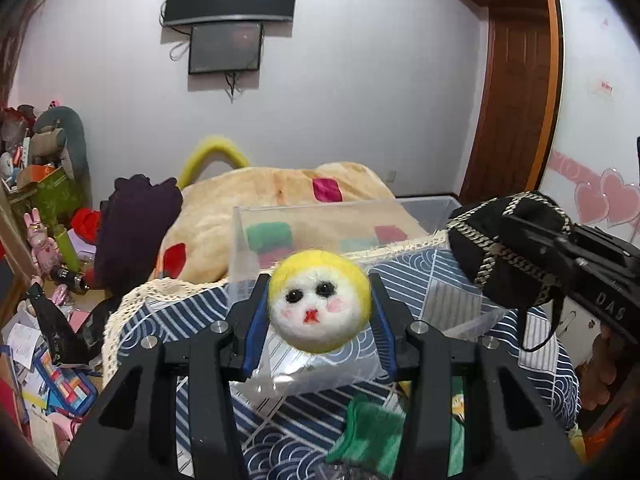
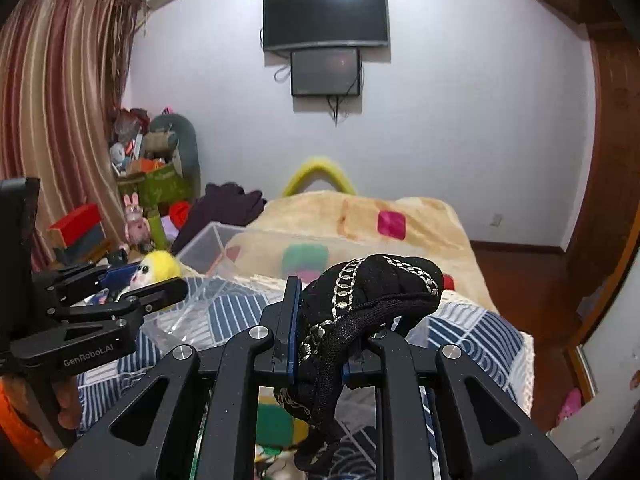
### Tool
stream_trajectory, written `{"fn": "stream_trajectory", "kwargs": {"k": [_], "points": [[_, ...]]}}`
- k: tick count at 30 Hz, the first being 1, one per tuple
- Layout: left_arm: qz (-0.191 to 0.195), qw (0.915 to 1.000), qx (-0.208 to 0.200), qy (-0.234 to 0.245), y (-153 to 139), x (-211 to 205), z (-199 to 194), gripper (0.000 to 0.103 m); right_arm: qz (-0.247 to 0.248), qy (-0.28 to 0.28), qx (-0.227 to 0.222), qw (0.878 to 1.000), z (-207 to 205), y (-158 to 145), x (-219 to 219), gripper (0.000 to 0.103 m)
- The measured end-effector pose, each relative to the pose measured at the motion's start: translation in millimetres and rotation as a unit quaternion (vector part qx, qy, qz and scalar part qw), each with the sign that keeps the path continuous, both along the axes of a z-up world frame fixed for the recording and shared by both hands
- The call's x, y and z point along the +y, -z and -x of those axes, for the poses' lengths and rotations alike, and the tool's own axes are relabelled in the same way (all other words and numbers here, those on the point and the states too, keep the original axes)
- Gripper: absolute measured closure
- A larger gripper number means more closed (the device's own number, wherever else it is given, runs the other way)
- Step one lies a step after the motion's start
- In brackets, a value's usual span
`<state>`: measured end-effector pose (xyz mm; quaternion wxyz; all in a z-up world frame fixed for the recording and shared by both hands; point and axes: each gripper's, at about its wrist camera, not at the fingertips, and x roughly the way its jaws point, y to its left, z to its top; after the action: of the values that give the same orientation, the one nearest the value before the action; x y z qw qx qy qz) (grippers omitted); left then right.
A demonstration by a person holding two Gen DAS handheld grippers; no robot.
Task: Organize soft objects
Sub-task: 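Drop the black bag into the box with right tool while left drops ball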
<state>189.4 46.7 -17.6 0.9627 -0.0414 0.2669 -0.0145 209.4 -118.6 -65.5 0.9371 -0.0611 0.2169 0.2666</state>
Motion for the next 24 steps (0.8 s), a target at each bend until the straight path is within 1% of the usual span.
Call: {"fn": "stream_trajectory", "kwargs": {"k": [3, 7, 10, 12, 14, 16, 18, 19, 20, 21, 22, 23, 24], "points": [[0.0, 0.9999, 0.014, 0.007, 6.7, -4.9, -14.0, 0.057, 0.011, -0.004, 0.02, 1.0, -11.1, 8.1, 4.2, 0.089], [-0.015, 0.9994, 0.03, 0.013, 14.2, -13.3, -27.7, 0.057, 0.028, 0.002, 0.046, 0.999, -23.6, 19.8, 5.5, 0.088], [-0.024, 0.9985, 0.045, 0.018, 20.0, -19.5, -33.0, 0.057, 0.043, 0.014, 0.047, 0.998, -23.8, 21.5, 3.3, 0.088], [-0.026, 0.9983, 0.047, 0.022, 21.6, -22.6, -33.6, 0.051, 0.049, 0.019, 0.046, 0.998, -22.9, 20.2, -0.2, 0.083], [-0.028, 0.9983, 0.045, 0.023, 21.6, -24.3, -32.7, 0.038, 0.056, 0.025, 0.042, 0.997, -17.2, 19.6, -3.5, 0.076], [-0.029, 0.9986, 0.038, 0.021, 19.4, -25.2, -29.2, 0.034, 0.062, 0.023, 0.042, 0.997, -16.6, 18.6, -4.9, 0.074], [-0.031, 0.9987, 0.034, 0.024, 15.8, -26.4, -23.3, 0.031, 0.066, 0.023, 0.042, 0.997, -15.8, 17.2, -7.7, 0.068], [-0.033, 0.9987, 0.031, 0.024, 13.7, -26.9, -20.6, 0.027, 0.062, 0.021, 0.043, 0.997, -13.6, 16.2, -10.9, 0.063], [-0.035, 0.9987, 0.027, 0.024, 11.4, -27.3, -16.6, 0.02, 0.056, 0.017, 0.046, 0.997, -13.3, 15.6, -13.0, 0.055], [-0.036, 0.9989, 0.022, 0.022, 9.0, -26.5, -12.8, 0.016, 0.048, 0.012, 0.051, 0.997, -11.4, 14.8, -16.5, 0.048], [-0.036, 0.999, 0.016, 0.02, 7.1, -25.6, -7.2, 0.008, 0.041, 0.008, 0.055, 0.998, -9.6, 13.5, -17.8, 0.033], [-0.036, 0.9991, 0.012, 0.018, 5.5, -24.3, -5.1, 0.005, 0.035, 0.009, 0.053, 0.998, -4.7, 12.1, -21.6, 0.024], [-0.035, 0.9993, 0.004, 0.013, 3.0, -23.3, 1.9, 0.004, 0.034, 0.012, 0.047, 0.998, -2.3, 10.9, -21.5, 0.022]]}}
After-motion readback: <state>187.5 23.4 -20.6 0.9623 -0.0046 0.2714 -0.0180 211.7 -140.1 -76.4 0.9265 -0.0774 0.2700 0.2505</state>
